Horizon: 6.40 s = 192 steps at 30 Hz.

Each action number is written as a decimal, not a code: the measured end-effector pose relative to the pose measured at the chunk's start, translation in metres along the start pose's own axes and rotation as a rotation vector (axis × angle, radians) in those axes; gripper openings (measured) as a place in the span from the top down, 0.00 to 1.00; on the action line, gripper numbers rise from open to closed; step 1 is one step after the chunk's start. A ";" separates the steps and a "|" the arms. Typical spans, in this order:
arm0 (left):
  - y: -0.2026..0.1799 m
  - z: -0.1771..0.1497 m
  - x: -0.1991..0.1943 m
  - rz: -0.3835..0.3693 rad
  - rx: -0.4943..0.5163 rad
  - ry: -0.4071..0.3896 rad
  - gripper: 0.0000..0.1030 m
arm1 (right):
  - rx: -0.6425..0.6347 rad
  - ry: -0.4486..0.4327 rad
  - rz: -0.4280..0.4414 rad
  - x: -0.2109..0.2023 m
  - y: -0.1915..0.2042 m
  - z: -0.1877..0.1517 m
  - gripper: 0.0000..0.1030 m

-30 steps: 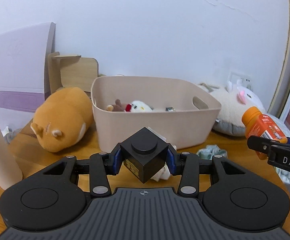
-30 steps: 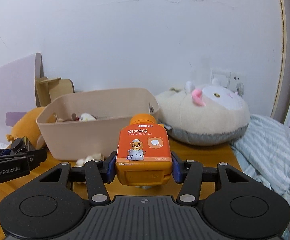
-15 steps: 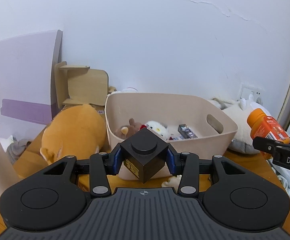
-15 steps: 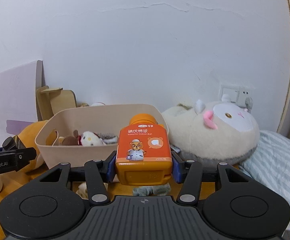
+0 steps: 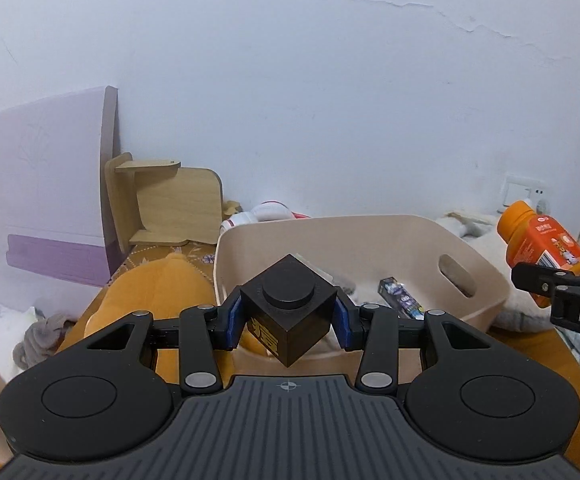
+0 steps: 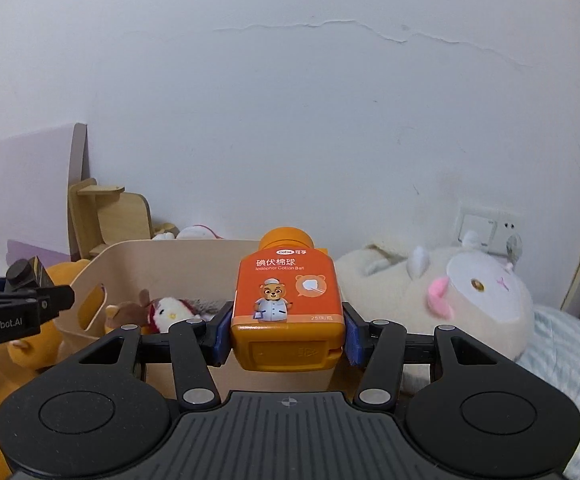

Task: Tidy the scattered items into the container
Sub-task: 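Carry the cube and bottle over the basket and open both tools to drop them, then move the left tool to the cream scrunchie while the right tool approaches the green plaid scrunchie, then grasp the cream scrunchie with the left tool while the right tool grasps the plaid scrunchie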

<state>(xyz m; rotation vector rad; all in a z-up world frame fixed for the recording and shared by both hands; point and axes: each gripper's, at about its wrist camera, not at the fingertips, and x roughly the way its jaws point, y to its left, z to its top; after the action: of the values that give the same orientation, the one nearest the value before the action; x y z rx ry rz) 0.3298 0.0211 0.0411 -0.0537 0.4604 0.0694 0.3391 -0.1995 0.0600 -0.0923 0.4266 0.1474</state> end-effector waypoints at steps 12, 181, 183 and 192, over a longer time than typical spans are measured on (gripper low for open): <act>0.002 0.027 0.054 -0.048 -0.052 0.105 0.57 | -0.055 0.071 0.034 0.056 0.010 0.019 0.52; -0.065 -0.115 0.091 0.011 0.041 0.310 0.17 | 0.020 0.319 0.030 0.090 -0.025 -0.126 0.19; -0.066 -0.115 0.091 0.011 0.043 0.303 0.21 | 0.031 0.325 0.039 0.093 -0.025 -0.126 0.25; -0.073 -0.112 0.088 -0.032 0.085 0.294 0.69 | 0.016 0.334 0.074 0.095 -0.017 -0.126 0.64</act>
<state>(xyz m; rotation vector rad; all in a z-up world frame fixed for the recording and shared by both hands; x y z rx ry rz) 0.3651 -0.0542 -0.0955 0.0128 0.7552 0.0103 0.3768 -0.2192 -0.0928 -0.0861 0.7649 0.2024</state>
